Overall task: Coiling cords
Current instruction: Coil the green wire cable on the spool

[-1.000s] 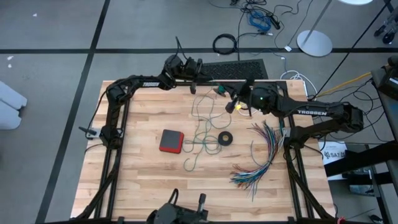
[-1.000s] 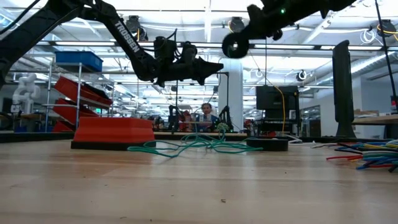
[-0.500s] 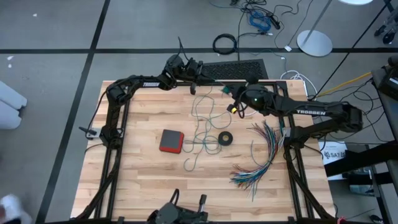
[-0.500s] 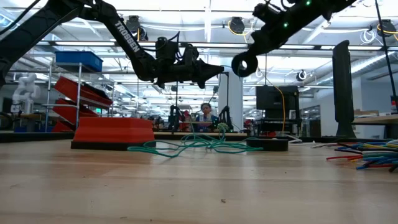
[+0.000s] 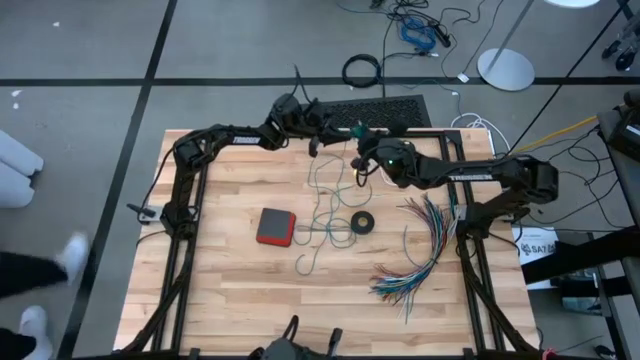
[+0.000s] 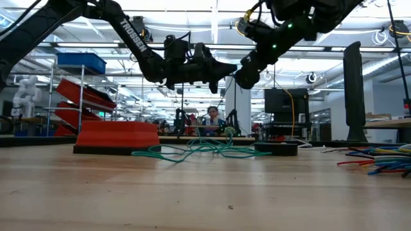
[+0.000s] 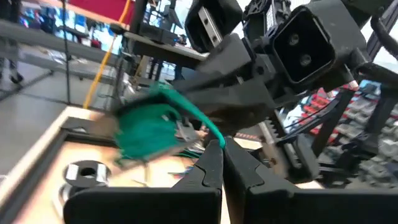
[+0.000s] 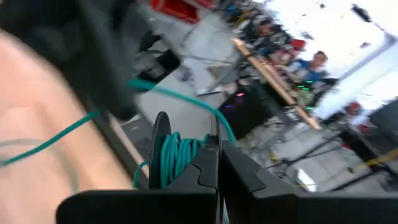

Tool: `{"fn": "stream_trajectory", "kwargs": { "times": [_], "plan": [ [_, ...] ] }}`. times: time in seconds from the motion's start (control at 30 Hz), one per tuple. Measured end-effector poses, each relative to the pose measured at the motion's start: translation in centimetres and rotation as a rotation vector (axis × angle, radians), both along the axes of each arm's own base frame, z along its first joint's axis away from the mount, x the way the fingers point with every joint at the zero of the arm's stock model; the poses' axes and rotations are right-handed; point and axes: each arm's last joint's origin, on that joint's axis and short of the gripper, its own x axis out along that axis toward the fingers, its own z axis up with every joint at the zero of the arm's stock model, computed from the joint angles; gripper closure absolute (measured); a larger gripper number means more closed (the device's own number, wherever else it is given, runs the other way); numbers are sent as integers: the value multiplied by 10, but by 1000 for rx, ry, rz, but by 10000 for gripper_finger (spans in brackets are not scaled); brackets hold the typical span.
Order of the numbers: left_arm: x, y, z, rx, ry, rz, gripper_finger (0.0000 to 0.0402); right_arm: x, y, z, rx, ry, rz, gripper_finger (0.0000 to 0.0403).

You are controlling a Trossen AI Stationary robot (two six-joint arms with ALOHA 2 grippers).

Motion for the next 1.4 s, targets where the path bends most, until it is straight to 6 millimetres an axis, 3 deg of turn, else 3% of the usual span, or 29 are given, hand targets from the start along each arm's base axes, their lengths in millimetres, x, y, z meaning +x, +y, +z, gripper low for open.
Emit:
{"fn": "stream_trajectory", "kwargs": {
  "times": [0.27,0.6,1.07,1.4],
  "plan": [
    [2,-5,0,-51,24,-65,402,10,-5,-6,-57,-11,-47,403],
    [-22,26,4,-50,0,14,402,3,13,-3,79,-2,153,403],
    [-42,52,-10,-58,84,115,402,6,42,11,-12,3,233,403],
    [-50,61,-9,-51,76,157,402,3,58,22,-59,6,262,403]
  ]
}}
